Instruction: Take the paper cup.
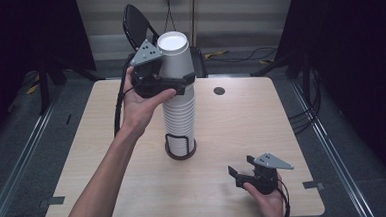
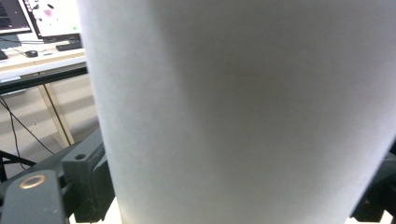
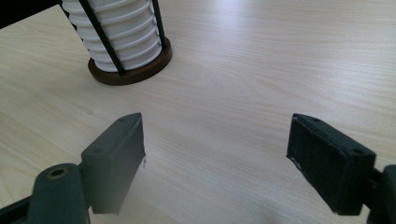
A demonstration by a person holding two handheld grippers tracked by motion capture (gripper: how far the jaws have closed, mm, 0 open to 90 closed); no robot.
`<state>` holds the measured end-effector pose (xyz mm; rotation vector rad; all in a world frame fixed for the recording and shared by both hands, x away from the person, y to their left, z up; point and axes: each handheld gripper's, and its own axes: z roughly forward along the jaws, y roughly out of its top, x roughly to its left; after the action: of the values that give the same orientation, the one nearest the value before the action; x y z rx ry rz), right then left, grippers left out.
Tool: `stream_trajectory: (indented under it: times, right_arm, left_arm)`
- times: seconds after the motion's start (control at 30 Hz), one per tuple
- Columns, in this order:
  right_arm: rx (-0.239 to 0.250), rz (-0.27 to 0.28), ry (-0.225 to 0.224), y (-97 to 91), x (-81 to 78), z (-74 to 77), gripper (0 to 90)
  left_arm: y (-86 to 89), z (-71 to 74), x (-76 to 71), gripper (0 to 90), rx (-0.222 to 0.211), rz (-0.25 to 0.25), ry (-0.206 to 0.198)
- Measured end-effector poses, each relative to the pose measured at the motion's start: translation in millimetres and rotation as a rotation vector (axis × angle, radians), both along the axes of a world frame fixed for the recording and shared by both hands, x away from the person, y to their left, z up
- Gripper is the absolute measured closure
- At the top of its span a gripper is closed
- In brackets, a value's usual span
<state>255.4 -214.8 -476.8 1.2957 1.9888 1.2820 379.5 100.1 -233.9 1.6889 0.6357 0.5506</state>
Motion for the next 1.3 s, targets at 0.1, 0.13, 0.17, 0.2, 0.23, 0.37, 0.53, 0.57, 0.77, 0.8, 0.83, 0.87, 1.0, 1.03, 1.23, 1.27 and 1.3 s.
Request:
stream_trajectory:
  times: [0.1,0.13,0.17,0.2,0.23,0.37,0.53,0.57,0.77,0.8,0.83,0.87,1.0,1.03,1.23,1.27,1.3]
  right_arm:
    - [0.002,0.0,0.001,-0.1,0.1,-0.1,18.4]
    - [0.005,0.003,0.001,-0.3,0.3,-0.3,18.4]
    - [0.003,0.001,0.001,-0.2,0.1,-0.1,18.4]
    - [0.005,0.0,0.0,-0.1,0.0,-0.2,18.4]
    - [0.007,0.002,0.001,-0.5,0.0,-0.2,18.4]
    - [0.006,0.003,-0.001,-0.8,0.1,0.0,18.4]
    - [0.006,0.003,0.001,-0.7,0.0,-0.1,18.4]
    - [0.006,0.003,0.001,-0.7,0.0,-0.1,18.4]
    - [0.008,0.003,0.002,-0.7,0.0,-0.1,18.4]
    - [0.007,0.003,0.002,-0.7,-0.1,-0.1,18.4]
    - [0.007,0.005,0.002,-0.7,0.0,-0.2,18.4]
    - [0.007,0.005,0.002,-0.7,0.0,-0.2,18.4]
    - [0.007,0.006,0.005,-0.5,0.0,-0.3,18.4]
    - [0.007,0.006,0.005,-0.5,0.0,-0.3,18.4]
    - [0.006,0.007,0.008,-0.4,-0.2,-0.5,18.4]
    - [0.005,0.008,0.004,-0.3,0.1,-0.7,18.4]
    - [0.004,0.01,0.004,-0.4,0.2,-0.8,18.4]
  left_arm:
    - [0.3,1.7,0.1,11.3,-0.001,0.0,0.003]
    - [0.6,3.2,0.3,11.3,-0.01,-0.002,0.005]
    - [1.0,3.9,0.3,11.3,-0.007,0.0,0.002]
    - [1.3,4.6,0.3,11.3,-0.009,0.004,0.004]
    - [1.5,5.3,0.4,11.3,-0.013,0.006,0.011]
    - [2.5,8.9,0.4,11.3,-0.021,0.004,0.014]
    - [3.0,12.8,-0.1,11.4,-0.032,0.003,0.008]
    - [3.4,14.2,-1.0,11.4,-0.033,0.008,-0.009]
    - [6.8,23.4,-1.7,11.4,-0.058,0.017,-0.015]
    - [7.0,24.1,-1.8,11.4,-0.069,0.014,-0.013]
    - [7.7,24.8,-1.7,11.4,-0.073,0.011,-0.013]
    - [8.3,25.6,-1.9,11.4,-0.079,0.014,-0.015]
    - [11.0,28.2,-4.2,11.3,-0.104,0.014,-0.026]
    - [11.0,28.2,-4.2,11.4,-0.104,0.014,-0.026]
    - [13.3,34.0,-5.6,11.3,-0.127,0.005,-0.028]
    - [13.3,34.0,-5.6,11.3,-0.127,0.005,-0.028]
    - [13.0,35.0,-6.5,11.3,-0.129,0.009,-0.029]
